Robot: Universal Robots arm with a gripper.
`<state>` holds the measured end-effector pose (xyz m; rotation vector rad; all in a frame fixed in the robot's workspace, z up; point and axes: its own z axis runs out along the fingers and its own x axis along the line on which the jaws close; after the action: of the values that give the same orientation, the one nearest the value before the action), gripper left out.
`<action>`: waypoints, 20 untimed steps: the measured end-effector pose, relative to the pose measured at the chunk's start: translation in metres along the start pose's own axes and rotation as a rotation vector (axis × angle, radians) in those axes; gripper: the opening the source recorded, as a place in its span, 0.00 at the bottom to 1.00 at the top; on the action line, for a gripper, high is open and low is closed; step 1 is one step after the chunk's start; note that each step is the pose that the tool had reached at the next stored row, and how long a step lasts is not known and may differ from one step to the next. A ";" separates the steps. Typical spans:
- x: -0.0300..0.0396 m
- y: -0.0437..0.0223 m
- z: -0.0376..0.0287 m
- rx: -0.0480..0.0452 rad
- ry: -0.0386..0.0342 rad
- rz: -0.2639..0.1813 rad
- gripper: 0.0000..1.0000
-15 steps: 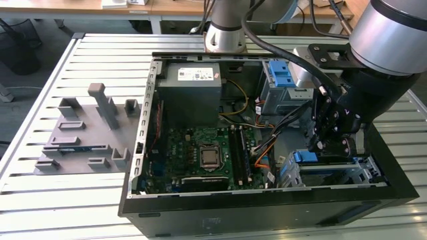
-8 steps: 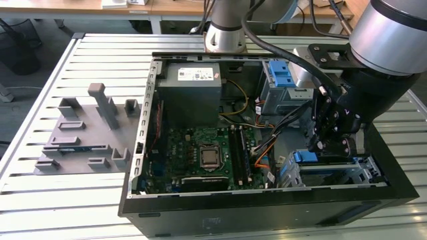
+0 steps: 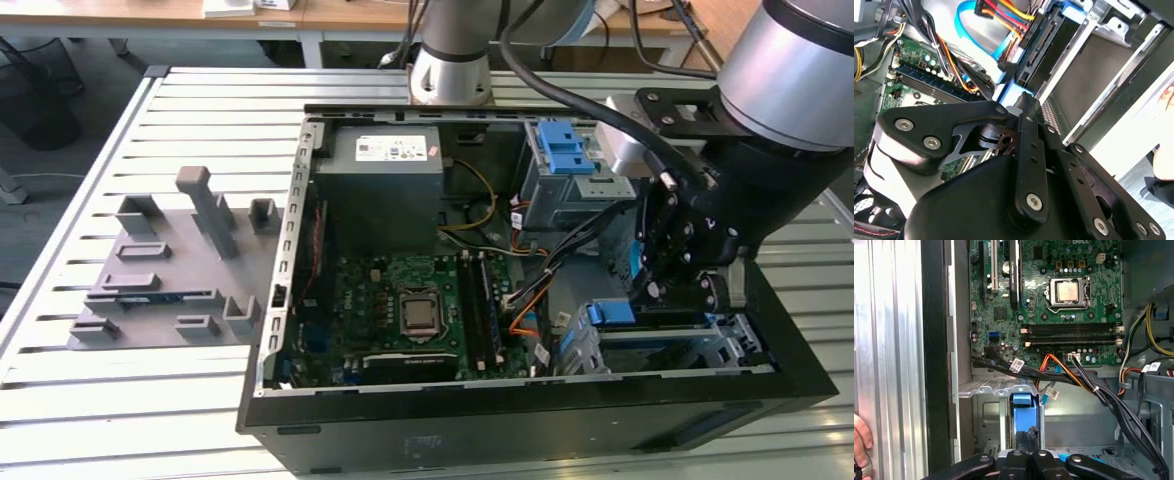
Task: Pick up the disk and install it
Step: 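Insert the first disk wire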
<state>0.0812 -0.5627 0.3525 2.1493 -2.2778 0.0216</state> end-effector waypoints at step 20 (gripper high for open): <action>-0.0004 -0.0090 -0.0032 0.0095 -0.0004 0.000 0.11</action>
<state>0.0902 -0.5627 0.3557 2.1539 -2.2827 0.0320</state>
